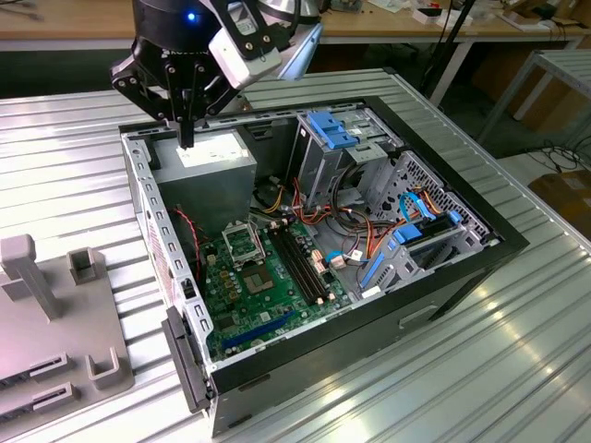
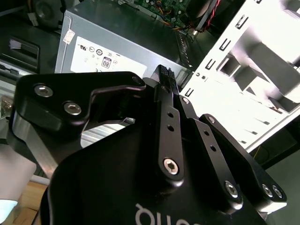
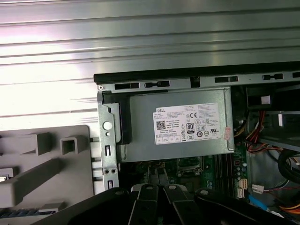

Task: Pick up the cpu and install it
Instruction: 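Reach for the cpu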

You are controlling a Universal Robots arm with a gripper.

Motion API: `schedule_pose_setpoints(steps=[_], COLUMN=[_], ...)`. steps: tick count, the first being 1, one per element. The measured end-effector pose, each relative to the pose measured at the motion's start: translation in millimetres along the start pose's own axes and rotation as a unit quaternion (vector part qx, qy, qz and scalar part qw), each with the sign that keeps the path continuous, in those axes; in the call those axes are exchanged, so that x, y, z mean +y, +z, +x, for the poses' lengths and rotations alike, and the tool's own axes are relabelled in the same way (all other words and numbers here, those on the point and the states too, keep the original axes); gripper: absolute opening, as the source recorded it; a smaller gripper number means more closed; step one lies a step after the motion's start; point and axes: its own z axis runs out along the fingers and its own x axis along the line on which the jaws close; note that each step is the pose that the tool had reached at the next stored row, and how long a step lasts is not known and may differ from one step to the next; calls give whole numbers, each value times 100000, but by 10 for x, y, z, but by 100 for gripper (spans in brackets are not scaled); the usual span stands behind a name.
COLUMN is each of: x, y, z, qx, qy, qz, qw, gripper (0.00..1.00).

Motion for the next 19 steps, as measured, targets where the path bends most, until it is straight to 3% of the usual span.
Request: schedule_pose_setpoints(steps=[19], x=[-5], y=[0], z=[60], qx=[72], qy=[1], qz=[7], qw=[100000], gripper=[11])
